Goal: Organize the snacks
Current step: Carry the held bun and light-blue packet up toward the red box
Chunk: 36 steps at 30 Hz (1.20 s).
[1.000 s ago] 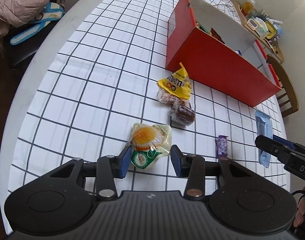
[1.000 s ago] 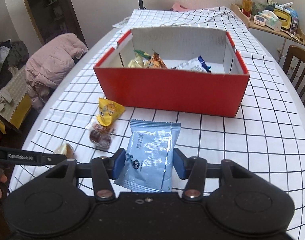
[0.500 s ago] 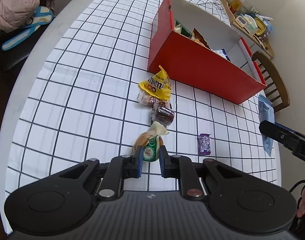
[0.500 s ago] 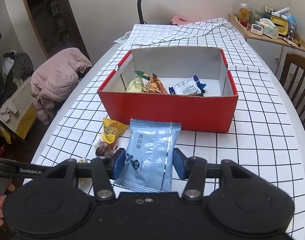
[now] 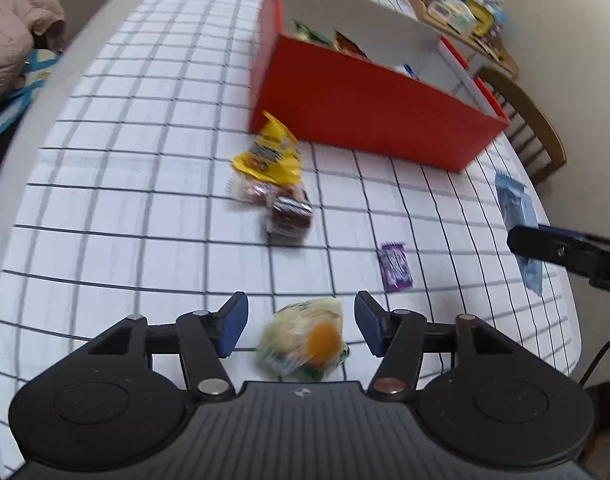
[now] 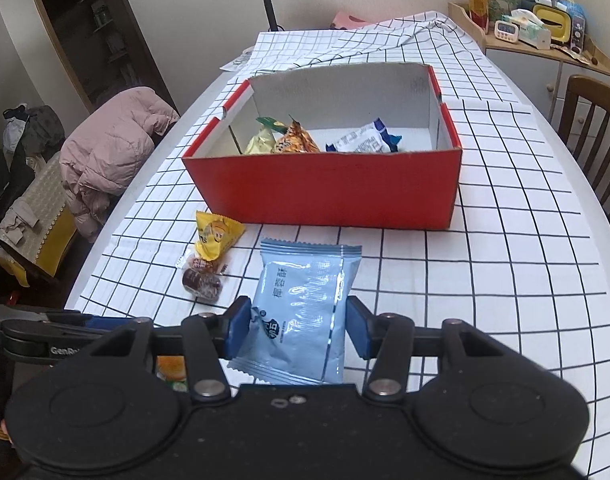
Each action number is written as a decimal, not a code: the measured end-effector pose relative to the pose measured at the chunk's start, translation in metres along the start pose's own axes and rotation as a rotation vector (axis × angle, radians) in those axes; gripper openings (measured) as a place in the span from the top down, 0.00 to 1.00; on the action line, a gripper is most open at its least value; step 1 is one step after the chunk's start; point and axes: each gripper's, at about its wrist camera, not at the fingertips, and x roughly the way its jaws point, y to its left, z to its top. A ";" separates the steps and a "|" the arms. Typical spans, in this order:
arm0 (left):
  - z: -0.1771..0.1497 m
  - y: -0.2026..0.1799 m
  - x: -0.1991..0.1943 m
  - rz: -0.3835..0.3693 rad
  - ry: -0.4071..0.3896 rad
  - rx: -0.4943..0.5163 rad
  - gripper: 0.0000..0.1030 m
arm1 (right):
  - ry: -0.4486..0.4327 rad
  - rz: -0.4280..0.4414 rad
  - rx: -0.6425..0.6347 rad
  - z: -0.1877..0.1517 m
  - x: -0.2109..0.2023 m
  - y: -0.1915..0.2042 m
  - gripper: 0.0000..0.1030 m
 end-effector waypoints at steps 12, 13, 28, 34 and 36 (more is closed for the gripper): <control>-0.013 -0.014 0.024 0.042 0.082 0.052 0.34 | 0.015 0.003 0.022 -0.010 0.002 -0.011 0.52; -0.013 -0.015 0.024 0.049 0.079 0.056 0.34 | 0.015 0.004 0.023 -0.010 0.002 -0.011 0.52; -0.016 -0.018 0.016 0.073 0.041 0.005 0.63 | 0.006 0.000 0.017 -0.007 0.000 -0.012 0.52; -0.013 -0.016 -0.003 0.053 0.004 -0.045 0.63 | -0.014 -0.006 0.002 -0.002 -0.006 -0.010 0.52; -0.010 -0.017 -0.010 0.046 -0.013 -0.053 0.63 | -0.023 -0.008 -0.004 0.001 -0.009 -0.010 0.52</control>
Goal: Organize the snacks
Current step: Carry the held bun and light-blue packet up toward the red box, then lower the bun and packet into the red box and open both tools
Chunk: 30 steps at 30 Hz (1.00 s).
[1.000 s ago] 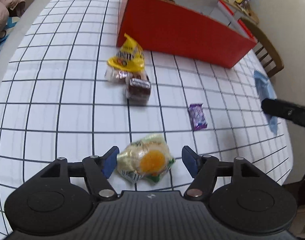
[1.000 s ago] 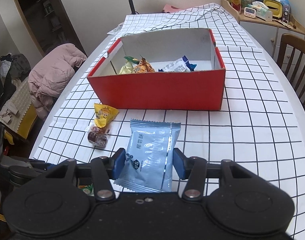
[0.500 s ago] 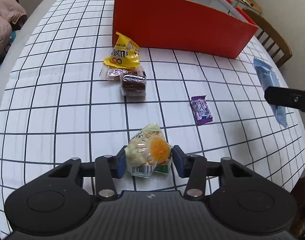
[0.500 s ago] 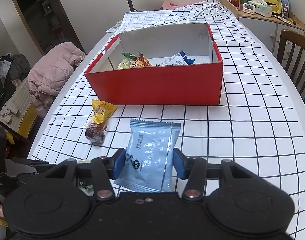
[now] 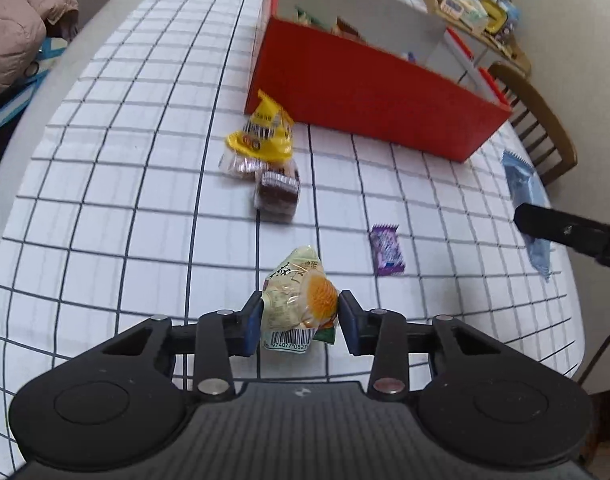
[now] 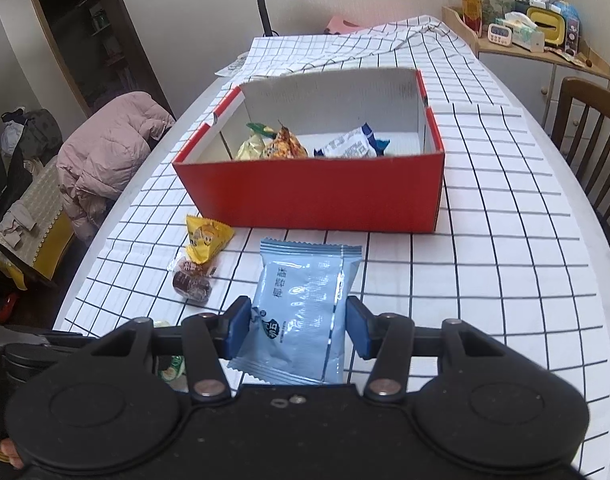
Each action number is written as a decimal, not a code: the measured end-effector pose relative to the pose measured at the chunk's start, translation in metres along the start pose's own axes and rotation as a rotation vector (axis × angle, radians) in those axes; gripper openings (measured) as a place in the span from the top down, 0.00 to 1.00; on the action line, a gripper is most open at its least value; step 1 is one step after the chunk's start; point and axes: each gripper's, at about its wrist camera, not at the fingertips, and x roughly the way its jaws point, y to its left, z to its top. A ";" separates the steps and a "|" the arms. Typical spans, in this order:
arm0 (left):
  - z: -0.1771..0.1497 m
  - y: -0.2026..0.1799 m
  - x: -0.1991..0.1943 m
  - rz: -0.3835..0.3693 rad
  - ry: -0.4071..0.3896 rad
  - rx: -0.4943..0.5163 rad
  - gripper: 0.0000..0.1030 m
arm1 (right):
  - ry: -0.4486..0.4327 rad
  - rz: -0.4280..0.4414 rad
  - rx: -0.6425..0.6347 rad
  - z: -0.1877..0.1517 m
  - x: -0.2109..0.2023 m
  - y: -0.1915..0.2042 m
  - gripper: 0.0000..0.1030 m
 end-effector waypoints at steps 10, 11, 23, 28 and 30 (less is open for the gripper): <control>0.035 -0.016 -0.040 -0.003 -0.112 0.013 0.63 | -0.064 -0.008 -0.059 0.029 -0.014 0.003 0.52; 0.040 -0.018 -0.043 -0.006 -0.122 0.017 0.63 | -0.071 -0.010 -0.067 0.033 -0.014 0.003 0.52; 0.113 -0.049 -0.056 0.013 -0.220 0.086 0.63 | -0.147 -0.044 -0.145 0.087 -0.011 -0.007 0.52; 0.145 -0.058 -0.050 0.026 -0.231 0.096 0.63 | -0.152 -0.059 -0.154 0.110 -0.002 -0.018 0.52; 0.158 -0.060 -0.044 0.035 -0.226 0.099 0.63 | -0.148 -0.065 -0.158 0.120 0.004 -0.023 0.52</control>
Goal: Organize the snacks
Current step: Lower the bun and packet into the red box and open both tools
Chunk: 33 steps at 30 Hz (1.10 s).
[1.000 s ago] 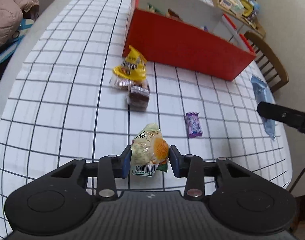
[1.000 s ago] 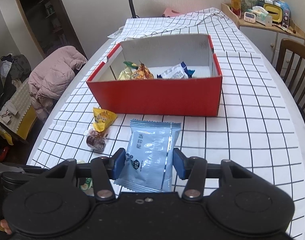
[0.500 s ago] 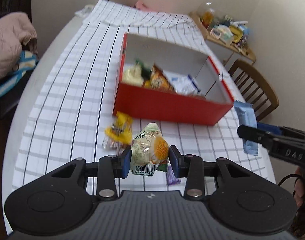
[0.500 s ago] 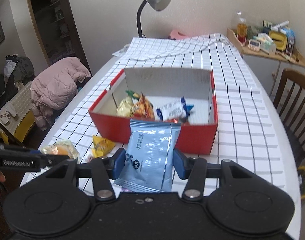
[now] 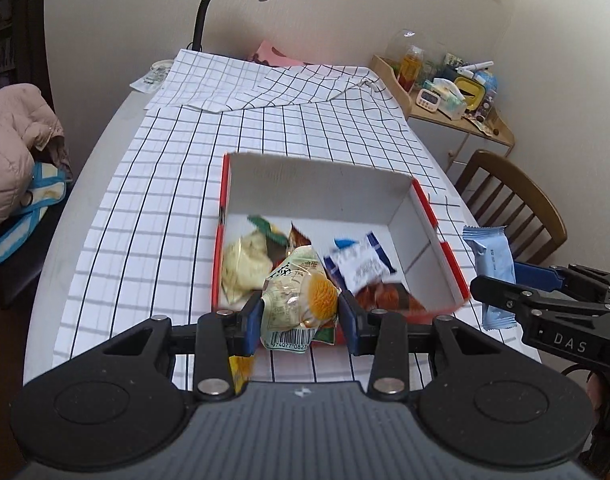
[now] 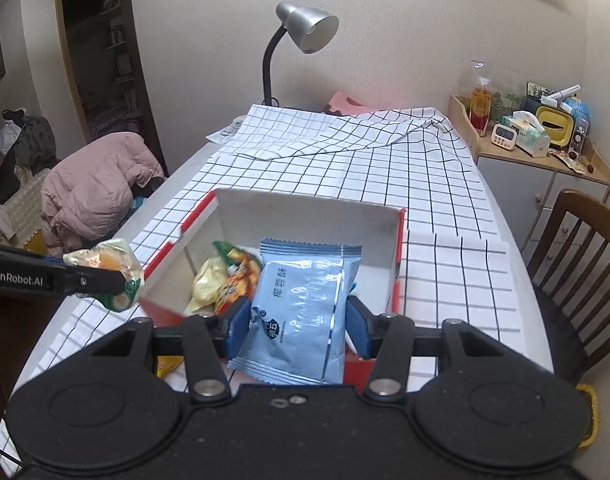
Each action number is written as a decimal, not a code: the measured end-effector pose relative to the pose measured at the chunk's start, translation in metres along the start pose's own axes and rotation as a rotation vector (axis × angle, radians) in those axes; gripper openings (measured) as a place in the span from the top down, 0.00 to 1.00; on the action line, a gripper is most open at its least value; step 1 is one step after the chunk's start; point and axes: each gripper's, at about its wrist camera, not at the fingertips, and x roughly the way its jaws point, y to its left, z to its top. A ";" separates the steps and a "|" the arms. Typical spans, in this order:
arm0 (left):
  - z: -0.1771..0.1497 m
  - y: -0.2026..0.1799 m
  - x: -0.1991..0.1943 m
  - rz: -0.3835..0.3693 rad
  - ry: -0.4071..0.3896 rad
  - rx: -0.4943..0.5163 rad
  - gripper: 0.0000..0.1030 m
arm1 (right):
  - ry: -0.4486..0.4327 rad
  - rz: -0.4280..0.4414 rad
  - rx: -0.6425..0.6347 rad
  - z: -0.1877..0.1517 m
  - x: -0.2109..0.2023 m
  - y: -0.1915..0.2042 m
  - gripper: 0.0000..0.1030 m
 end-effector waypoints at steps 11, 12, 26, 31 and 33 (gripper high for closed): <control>0.045 -0.010 0.061 0.065 0.061 0.025 0.63 | 0.062 -0.026 -0.042 0.030 0.065 -0.023 0.52; 0.047 -0.010 0.067 0.072 0.071 0.029 0.63 | 0.070 -0.028 -0.043 0.031 0.073 -0.024 0.52; 0.057 -0.006 0.139 0.158 0.186 0.064 0.63 | 0.221 -0.033 -0.084 0.032 0.163 -0.017 0.52; 0.055 -0.007 0.151 0.182 0.211 0.085 0.63 | 0.246 -0.036 -0.091 0.028 0.176 -0.014 0.52; 0.054 -0.008 0.155 0.190 0.222 0.094 0.63 | 0.254 -0.040 -0.099 0.027 0.179 -0.012 0.52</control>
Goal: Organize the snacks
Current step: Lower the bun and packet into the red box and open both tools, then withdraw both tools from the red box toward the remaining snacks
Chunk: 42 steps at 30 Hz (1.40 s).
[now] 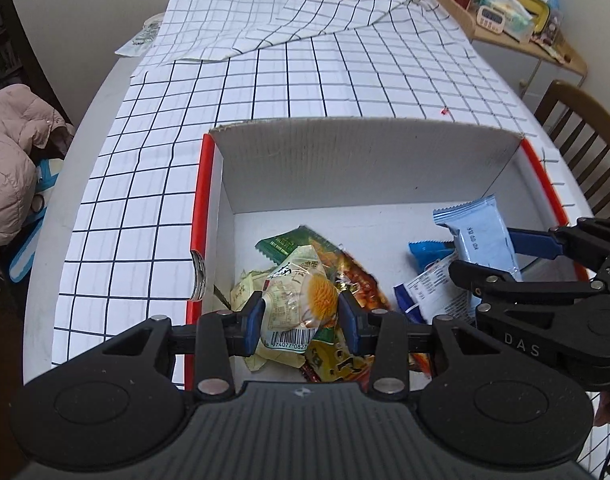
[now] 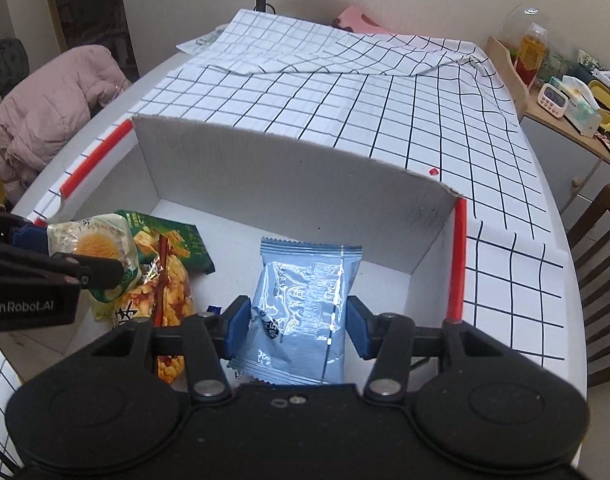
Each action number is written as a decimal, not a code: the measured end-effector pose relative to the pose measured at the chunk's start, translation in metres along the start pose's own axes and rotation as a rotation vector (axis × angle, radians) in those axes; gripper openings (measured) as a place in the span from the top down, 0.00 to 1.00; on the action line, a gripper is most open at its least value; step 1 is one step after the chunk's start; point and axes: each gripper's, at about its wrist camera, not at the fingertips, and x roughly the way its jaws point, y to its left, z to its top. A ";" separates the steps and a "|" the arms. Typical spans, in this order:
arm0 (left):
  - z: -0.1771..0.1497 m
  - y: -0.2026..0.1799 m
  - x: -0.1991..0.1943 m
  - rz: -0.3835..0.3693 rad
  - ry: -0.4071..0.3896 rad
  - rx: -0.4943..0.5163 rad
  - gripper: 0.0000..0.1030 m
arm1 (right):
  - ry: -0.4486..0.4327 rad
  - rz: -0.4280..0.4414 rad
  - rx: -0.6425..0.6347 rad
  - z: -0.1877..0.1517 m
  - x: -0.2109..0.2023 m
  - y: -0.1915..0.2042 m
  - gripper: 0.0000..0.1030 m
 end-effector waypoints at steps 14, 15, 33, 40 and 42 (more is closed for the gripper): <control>-0.005 -0.002 -0.001 -0.002 0.018 0.009 0.58 | -0.004 -0.007 0.017 -0.005 -0.007 0.000 0.23; -0.006 -0.002 -0.003 0.000 0.014 0.011 0.56 | -0.007 -0.003 0.022 -0.005 -0.009 0.000 0.22; -0.030 0.013 -0.068 -0.044 -0.108 -0.009 0.44 | -0.131 0.043 0.055 -0.018 -0.083 0.016 0.10; -0.045 0.018 -0.104 -0.069 -0.170 -0.006 0.40 | -0.199 0.068 0.073 -0.027 -0.122 0.026 0.05; -0.049 0.020 -0.114 -0.081 -0.189 -0.011 0.36 | -0.218 0.070 0.076 -0.031 -0.133 0.029 0.03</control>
